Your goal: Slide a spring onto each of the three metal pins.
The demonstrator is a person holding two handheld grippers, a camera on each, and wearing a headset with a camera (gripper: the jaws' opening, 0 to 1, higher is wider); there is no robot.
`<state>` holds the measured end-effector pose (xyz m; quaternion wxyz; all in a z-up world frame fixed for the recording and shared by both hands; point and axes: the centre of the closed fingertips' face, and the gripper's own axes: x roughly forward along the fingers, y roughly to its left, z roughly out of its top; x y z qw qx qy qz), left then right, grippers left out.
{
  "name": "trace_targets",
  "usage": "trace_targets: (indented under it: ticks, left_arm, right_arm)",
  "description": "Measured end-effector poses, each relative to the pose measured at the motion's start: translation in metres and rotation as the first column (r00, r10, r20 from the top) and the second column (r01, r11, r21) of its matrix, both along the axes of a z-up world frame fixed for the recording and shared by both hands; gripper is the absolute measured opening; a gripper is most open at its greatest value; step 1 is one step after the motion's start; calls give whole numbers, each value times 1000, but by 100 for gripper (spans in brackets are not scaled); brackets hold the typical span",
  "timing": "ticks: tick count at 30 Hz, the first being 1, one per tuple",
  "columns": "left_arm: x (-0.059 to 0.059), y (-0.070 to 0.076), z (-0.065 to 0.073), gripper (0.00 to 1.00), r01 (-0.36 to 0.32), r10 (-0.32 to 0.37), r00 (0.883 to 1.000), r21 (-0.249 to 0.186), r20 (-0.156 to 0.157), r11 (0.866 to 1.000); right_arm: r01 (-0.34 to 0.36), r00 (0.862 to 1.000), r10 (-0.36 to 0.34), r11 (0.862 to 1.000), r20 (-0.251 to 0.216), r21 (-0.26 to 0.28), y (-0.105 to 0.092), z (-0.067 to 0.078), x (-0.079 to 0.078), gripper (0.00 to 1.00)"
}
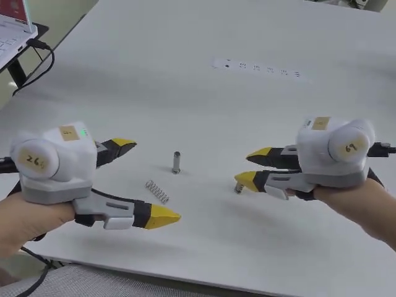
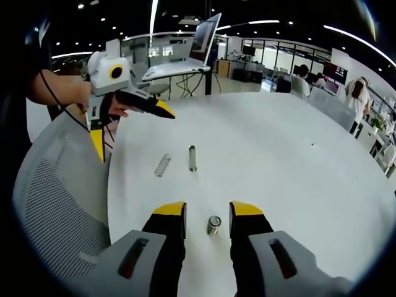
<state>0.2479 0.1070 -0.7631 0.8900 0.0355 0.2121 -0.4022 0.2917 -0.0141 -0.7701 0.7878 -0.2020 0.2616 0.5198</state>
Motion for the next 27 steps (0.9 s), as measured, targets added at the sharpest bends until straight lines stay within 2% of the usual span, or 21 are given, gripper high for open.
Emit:
trace_targets:
  ticks: [8, 21, 23, 27]
  left_arm:
    - [-3, 0, 2, 98, 14, -14, 1000, 5, 2, 1000]
    - [-4, 1, 9, 98, 38, -38, 999, 11, 26, 999]
    - [-5, 1, 9, 98, 42, -43, 999, 16, 29, 999]
    - [-8, 1, 9, 98, 47, -47, 998, 21, 29, 999]
  right_arm:
    - [24, 1000, -24, 1000, 5, 16, -8, 9, -8, 25]
    - [86, 996, -87, 996, 7, 27, -24, 15, -22, 24]
    - [80, 996, -81, 996, 23, 36, -24, 19, -23, 23]
    - [86, 996, -86, 995, 17, 43, -25, 21, -29, 26]
